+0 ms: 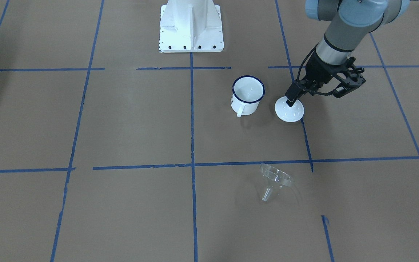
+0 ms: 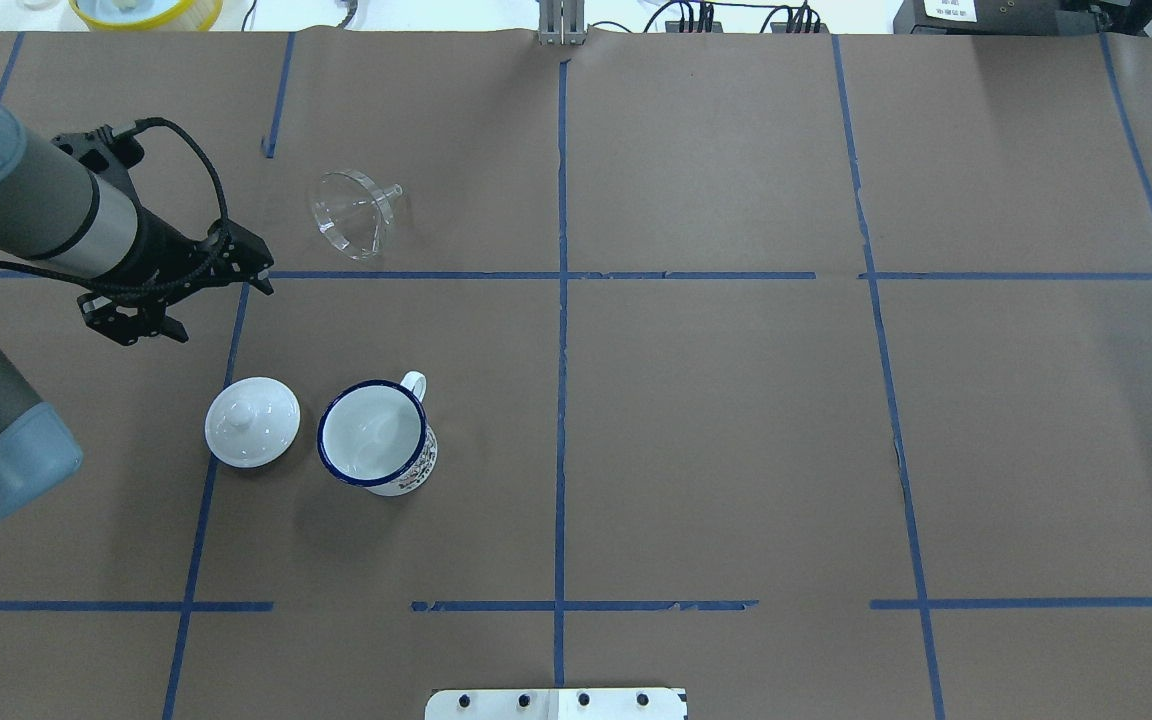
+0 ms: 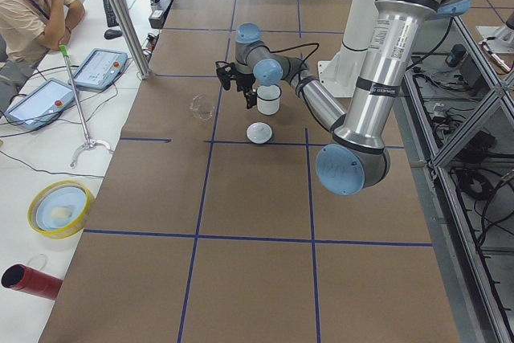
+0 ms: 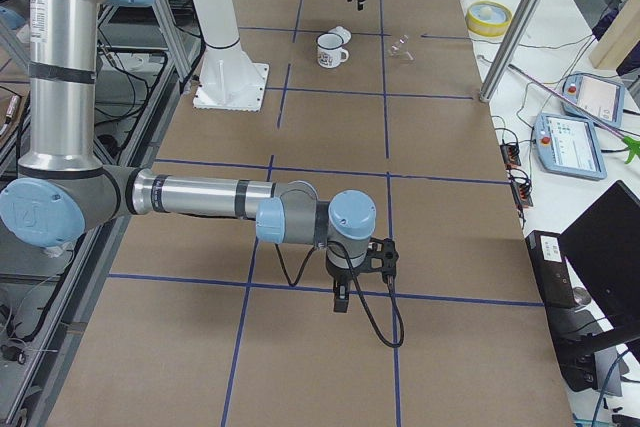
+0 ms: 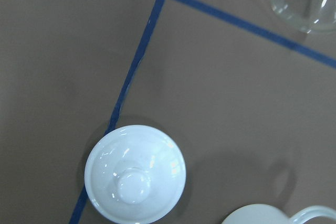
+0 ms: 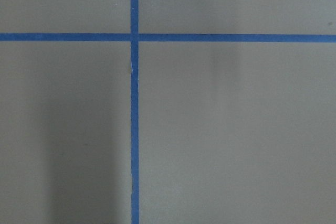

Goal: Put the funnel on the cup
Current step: 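Move the left gripper over to the clear glass funnel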

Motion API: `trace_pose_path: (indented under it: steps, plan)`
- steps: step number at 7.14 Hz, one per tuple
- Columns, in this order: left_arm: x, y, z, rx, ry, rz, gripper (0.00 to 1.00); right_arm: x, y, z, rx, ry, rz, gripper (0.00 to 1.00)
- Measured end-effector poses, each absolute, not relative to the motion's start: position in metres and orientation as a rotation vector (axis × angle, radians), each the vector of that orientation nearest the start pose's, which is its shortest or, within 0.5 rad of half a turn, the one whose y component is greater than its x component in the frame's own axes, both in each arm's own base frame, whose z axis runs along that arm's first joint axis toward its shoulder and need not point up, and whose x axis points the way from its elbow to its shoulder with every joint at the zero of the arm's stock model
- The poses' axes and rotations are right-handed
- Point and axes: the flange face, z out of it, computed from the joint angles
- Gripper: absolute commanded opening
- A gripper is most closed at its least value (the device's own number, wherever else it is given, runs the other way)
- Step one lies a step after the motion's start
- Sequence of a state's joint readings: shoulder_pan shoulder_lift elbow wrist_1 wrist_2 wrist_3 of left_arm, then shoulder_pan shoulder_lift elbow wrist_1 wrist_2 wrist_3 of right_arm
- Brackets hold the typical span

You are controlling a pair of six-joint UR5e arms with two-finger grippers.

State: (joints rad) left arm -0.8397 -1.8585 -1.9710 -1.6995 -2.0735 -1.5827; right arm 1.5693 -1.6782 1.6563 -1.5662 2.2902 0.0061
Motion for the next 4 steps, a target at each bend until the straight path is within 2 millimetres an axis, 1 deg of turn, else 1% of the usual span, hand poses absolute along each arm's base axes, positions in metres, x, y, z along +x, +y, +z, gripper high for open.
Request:
trace_pose_path:
  steps: [2,3,4]
  plan:
    - [0.307,-0.504,0.318,-0.102,1.13,-0.832,1.0,0.067,-0.445,0.67,-0.019,-0.719,0.011,1.0]
    - [0.307,-0.515,0.323,-0.093,1.21,-0.956,1.0,0.067,-0.445,0.67,-0.019,-0.719,0.01,1.0]
    - [0.31,-0.525,0.327,-0.094,1.253,-1.037,1.0,0.067,-0.445,0.67,-0.019,-0.719,0.011,1.0]
